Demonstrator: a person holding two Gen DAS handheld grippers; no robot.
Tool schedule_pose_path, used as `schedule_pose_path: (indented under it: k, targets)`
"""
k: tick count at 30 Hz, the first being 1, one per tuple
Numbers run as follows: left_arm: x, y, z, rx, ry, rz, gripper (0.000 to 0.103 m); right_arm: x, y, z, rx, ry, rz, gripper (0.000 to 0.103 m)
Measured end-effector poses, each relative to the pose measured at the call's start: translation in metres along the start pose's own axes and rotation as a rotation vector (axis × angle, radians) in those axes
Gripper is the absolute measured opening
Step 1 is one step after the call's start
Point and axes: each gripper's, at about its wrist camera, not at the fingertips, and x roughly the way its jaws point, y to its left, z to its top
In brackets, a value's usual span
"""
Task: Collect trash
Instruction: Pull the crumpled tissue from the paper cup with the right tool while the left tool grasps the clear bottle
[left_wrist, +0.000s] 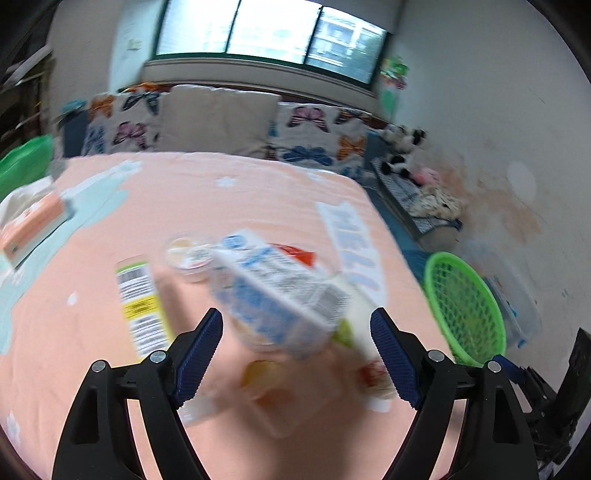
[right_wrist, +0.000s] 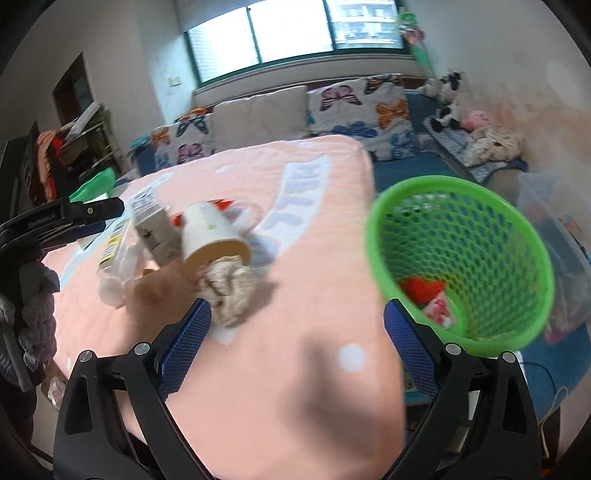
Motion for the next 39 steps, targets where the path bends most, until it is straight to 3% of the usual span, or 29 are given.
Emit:
schedule_pose_path:
  k: [14,22,30,34,39]
  targets:
    - [-0.009,0.059,-0.013,-0.116,0.011,0.062,0.08,0.06,0.042,0.009,-0.035,0.089,0.121,0.091]
    - [-0.01,0.07,-0.01,-0.14,0.016,0.076,0.08,0.091,0.043,0.012,-0.004,0.138,0.132,0.074]
    - [0.012,0.097,-0.002,-0.202,0.059,0.156,0.08,0.09,0.046,0.011,-0.015,0.133,0.139,0.06]
    - [0.032,0.109,0.003,-0.219,0.096,0.209,0.08,0.083,0.046,0.009,-0.021,0.126,0.142,0.058]
    - [0.053,0.12,0.008,-0.233,0.146,0.221,0.08,0.071,0.044,0.007,-0.021,0.115,0.141,0.058]
